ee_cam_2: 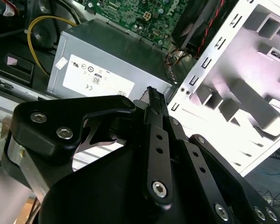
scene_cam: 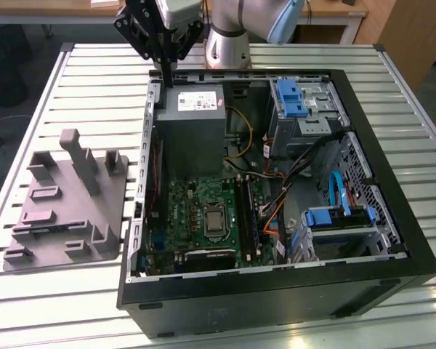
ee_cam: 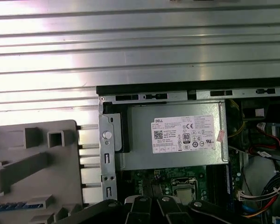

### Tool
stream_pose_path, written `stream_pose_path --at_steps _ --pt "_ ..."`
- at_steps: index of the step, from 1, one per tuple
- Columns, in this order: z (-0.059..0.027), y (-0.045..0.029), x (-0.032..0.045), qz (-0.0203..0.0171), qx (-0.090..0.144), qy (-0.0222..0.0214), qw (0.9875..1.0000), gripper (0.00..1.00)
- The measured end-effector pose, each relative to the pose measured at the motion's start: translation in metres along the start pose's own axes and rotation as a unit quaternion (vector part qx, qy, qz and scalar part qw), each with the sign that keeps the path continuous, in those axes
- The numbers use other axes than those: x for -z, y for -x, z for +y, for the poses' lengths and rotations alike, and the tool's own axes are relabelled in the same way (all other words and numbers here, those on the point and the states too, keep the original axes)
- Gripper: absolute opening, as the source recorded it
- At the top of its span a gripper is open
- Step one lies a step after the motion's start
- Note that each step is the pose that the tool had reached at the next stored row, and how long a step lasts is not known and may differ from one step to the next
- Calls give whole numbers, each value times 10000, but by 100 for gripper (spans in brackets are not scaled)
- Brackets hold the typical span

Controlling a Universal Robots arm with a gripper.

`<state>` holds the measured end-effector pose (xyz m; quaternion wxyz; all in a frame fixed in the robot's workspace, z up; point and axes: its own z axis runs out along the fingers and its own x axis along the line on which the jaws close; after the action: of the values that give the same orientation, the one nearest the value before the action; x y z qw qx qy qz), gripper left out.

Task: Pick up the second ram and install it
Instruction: 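Reach for the second ram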

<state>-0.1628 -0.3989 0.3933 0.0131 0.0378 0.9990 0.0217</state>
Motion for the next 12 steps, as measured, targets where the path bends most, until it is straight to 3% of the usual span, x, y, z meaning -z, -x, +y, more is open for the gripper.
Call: stream_pose_path --at_steps 12 --pt "-16 -218 6 0 0 0 10000 10"
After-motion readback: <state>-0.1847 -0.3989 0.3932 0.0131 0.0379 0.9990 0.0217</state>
